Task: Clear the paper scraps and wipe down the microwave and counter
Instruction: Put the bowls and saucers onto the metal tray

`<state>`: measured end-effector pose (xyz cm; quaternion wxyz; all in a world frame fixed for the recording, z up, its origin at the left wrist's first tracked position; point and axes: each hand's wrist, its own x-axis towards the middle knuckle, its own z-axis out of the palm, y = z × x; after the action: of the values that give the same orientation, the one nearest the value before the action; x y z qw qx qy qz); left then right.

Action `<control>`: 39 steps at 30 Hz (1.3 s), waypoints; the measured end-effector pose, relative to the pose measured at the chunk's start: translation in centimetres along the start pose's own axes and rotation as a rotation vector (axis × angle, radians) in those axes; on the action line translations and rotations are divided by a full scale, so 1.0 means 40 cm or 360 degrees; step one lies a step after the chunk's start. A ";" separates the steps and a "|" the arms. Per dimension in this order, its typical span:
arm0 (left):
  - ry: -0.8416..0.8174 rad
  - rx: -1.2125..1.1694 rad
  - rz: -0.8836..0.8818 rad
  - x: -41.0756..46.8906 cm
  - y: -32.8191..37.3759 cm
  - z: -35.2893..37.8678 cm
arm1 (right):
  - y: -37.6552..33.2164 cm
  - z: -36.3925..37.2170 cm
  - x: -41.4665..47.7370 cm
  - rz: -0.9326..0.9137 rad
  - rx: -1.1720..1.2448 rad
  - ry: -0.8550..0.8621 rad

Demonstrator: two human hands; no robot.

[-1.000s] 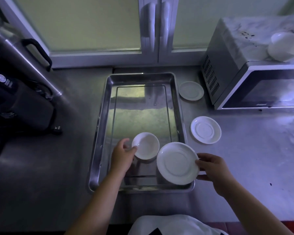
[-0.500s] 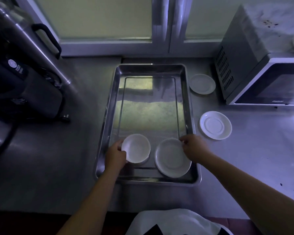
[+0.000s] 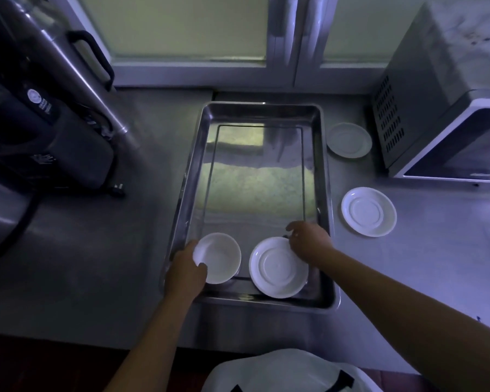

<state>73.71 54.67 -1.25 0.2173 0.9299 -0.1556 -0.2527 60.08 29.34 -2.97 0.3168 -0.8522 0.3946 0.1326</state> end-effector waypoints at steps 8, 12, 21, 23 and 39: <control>0.0144 -0.0216 0.0094 -0.016 0.047 -0.003 | 0.227 -0.190 0.010 0.0624 0.0174 0.0354; 0.0131 -0.0389 0.0149 -0.031 0.088 0.002 | 0.298 -0.232 0.053 0.0632 0.0099 0.0143; -0.0088 -0.0480 0.0163 -0.089 0.133 0.044 | 0.318 -0.286 0.153 0.0484 -0.0161 -0.0093; -0.0089 -0.0480 0.0147 -0.094 0.128 0.048 | 0.312 -0.295 0.155 0.0475 -0.0201 -0.0098; -0.0045 -0.0768 0.0223 -0.031 0.117 -0.022 | -0.038 -0.006 -0.152 -0.0240 -0.0367 -0.0212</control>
<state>72.30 51.42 2.19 0.4478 0.8345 -0.1579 -0.2796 57.25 33.51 0.77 0.2513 -0.8995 0.2899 0.2090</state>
